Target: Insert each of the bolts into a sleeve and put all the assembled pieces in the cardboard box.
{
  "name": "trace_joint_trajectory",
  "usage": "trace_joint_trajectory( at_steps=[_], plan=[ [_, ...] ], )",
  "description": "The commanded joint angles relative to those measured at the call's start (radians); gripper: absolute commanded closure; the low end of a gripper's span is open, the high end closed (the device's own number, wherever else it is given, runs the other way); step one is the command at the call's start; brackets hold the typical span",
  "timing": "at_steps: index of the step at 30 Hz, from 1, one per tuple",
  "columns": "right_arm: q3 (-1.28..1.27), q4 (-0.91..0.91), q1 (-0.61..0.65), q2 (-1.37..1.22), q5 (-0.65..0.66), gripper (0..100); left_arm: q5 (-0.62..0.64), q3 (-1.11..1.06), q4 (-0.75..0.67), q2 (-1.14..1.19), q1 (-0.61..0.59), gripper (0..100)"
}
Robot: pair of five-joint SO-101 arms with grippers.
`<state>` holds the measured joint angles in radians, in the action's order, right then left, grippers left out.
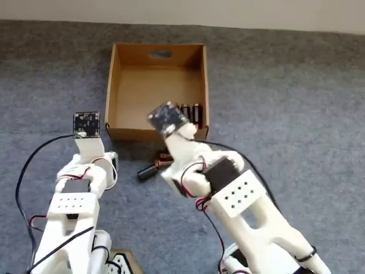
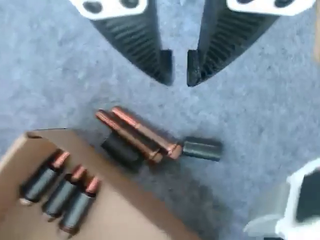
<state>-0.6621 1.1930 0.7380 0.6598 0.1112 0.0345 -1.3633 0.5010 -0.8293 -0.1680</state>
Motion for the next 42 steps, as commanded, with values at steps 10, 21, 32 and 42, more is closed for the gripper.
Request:
trace_joint_trajectory(
  at_steps=[10, 21, 32, 42],
  plan=[
    [-0.142, -0.298, 0.137, -0.07, 0.009, 86.6, 0.002, 0.05, -0.035, -0.024, -0.102, 90],
    [-0.096, -0.455, 0.188, -0.363, -0.069, 86.5, 0.144, 0.045, -0.081, -0.016, -0.232, 90],
    [0.131, -0.456, 0.177, -0.624, -0.155, 86.5, 0.144, 0.045, -0.081, -0.016, -0.231, 90],
    [0.179, -0.452, 0.174, -0.734, -0.026, 78.6, 0.144, 0.045, -0.081, -0.015, -0.228, 90]
  ],
)
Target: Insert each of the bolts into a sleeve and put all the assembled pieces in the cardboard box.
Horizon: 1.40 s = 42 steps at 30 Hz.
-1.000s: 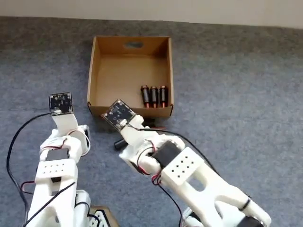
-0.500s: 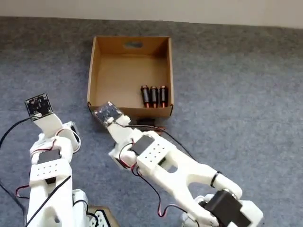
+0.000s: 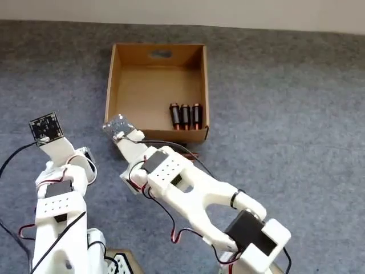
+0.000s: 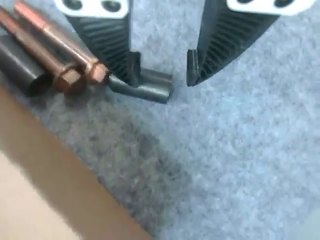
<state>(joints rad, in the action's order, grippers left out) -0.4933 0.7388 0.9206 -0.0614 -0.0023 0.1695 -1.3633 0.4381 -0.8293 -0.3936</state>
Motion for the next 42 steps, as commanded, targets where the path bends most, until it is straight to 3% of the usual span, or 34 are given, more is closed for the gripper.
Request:
trace_joint_trajectory(
  at_steps=[1, 11, 16, 23, 34, 42],
  plan=[
    [0.008, 0.008, -0.01, -0.015, 0.127, 77.3, 0.009, 0.045, -0.018, -0.015, -0.002, 90],
    [0.005, 0.053, -0.015, -0.019, 0.526, 77.1, 0.009, 0.045, -0.018, -0.015, -0.002, 90],
    [0.005, 0.054, -0.015, -0.019, 0.532, 77.8, 0.009, 0.045, -0.018, -0.015, -0.002, 90],
    [0.005, 0.056, -0.015, -0.018, 0.532, 89.9, 0.009, 0.044, -0.018, -0.015, -0.002, 90],
    [0.067, 0.12, -0.035, -0.012, 0.459, 72.7, 0.009, 0.044, -0.018, -0.015, -0.002, 90],
    [0.213, 0.237, -0.038, -0.019, 0.624, 71.2, 0.009, 0.044, -0.018, -0.015, -0.002, 90]
  ],
)
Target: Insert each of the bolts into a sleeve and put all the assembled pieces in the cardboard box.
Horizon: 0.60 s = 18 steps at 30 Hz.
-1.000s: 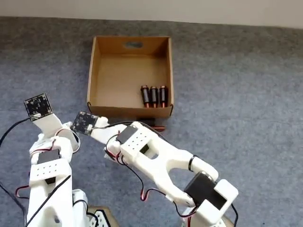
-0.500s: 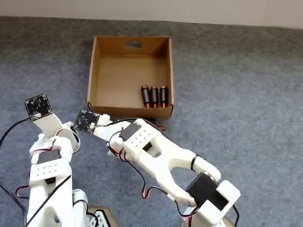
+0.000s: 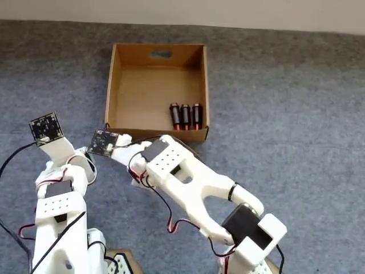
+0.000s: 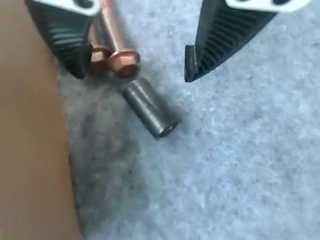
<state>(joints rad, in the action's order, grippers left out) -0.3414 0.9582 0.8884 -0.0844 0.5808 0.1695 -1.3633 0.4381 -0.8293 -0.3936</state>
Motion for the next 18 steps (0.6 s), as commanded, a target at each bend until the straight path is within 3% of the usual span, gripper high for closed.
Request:
trace_joint_trajectory(
  at_steps=[1, 18],
  plan=[
    [0.059, 0.016, -0.004, 0.004, 0.051, 71.2, 0.009, 0.044, -0.018, -0.015, -0.002, 90],
    [0.111, -0.042, 0.008, -0.216, 0.068, 73.5, 0.009, 0.045, -0.018, -0.015, -0.002, 90]
  ],
)
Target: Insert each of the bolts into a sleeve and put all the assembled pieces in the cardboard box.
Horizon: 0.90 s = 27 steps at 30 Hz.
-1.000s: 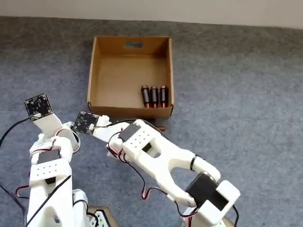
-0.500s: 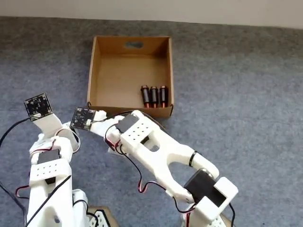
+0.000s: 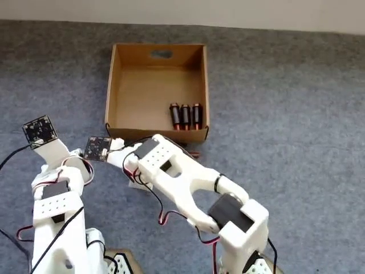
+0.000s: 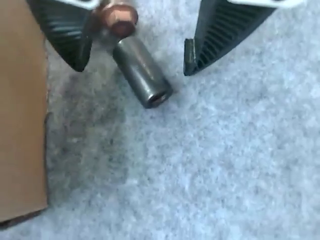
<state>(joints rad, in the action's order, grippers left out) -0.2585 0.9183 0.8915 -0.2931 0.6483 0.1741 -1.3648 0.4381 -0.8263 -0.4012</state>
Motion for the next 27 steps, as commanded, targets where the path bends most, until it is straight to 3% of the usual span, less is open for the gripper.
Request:
trace_joint_trajectory(
  at_steps=[1, 5, 15, 27],
  plan=[
    [0.028, -0.001, 0.005, -0.007, 0.0, 76.7, 0.005, 0.048, -0.018, -0.018, 0.005, 90],
    [0.022, -0.001, 0.002, -0.007, -0.002, 99.2, 0.005, 0.05, -0.018, -0.018, 0.005, 90],
    [0.005, -0.002, -0.008, 0.136, -0.279, 99.2, 0.009, 0.047, -0.018, -0.022, -0.016, 90],
    [-0.249, -0.007, -0.166, 0.424, -0.505, 99.2, 0.011, 0.047, -0.018, -0.025, -0.03, 90]
  ],
)
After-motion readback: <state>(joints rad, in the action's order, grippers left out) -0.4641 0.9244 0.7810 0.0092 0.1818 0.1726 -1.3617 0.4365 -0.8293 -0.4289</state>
